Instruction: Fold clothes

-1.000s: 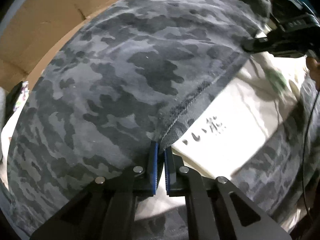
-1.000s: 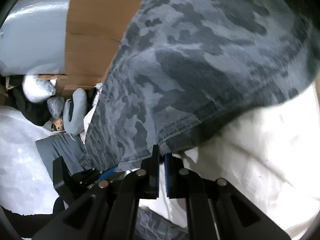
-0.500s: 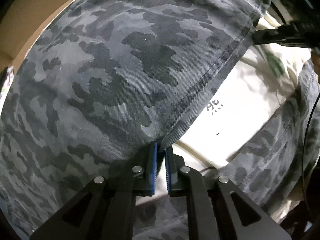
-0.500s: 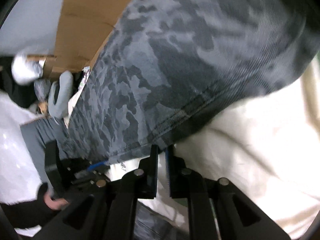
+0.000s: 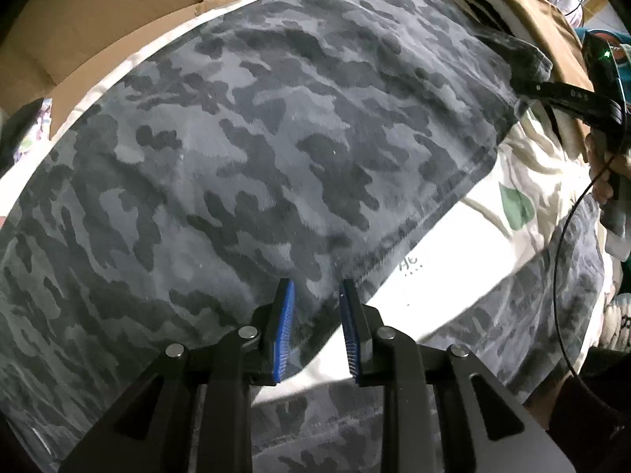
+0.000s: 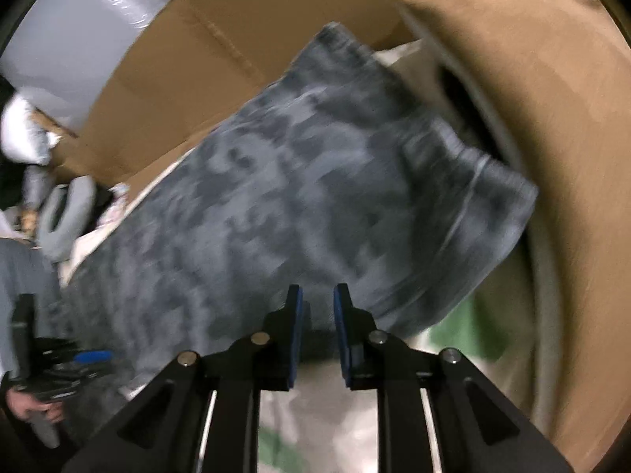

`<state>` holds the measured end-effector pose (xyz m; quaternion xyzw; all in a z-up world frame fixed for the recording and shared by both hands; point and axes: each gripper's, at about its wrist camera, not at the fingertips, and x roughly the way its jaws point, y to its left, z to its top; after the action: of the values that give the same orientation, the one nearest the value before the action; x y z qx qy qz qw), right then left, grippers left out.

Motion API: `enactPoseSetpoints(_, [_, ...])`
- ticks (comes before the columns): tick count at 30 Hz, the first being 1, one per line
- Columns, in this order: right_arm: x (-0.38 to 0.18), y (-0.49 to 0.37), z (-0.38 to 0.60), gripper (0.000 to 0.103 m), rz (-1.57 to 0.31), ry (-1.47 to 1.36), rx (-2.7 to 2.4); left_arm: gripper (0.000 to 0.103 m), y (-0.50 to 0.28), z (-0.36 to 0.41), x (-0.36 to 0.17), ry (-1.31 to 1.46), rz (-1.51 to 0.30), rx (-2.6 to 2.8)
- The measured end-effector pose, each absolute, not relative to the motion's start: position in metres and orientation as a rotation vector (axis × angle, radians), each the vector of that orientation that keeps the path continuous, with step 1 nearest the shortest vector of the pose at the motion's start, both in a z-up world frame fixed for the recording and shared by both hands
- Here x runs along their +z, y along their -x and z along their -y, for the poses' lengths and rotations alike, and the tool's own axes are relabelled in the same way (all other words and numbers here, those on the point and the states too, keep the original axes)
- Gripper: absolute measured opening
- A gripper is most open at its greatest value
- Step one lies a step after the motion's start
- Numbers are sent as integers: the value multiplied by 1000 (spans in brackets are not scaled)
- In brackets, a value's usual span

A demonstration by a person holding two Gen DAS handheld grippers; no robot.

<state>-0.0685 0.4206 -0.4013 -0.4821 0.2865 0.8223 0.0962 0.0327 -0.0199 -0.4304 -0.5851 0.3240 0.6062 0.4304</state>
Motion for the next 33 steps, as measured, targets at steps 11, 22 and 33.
enactPoseSetpoints(11, [-408,61,-456,0,-661,1318,2303,23,-97,-8,-440,1451,-817,1493])
enactPoseSetpoints(22, [-417,59,-481,0,-650,1311,2227,23,-168,-55,-443,1341,-748,1443])
enactPoseSetpoints(33, [-419,62,-491,0,-638,1332,2216,23,-199,-119,-450,1209,-713,1402])
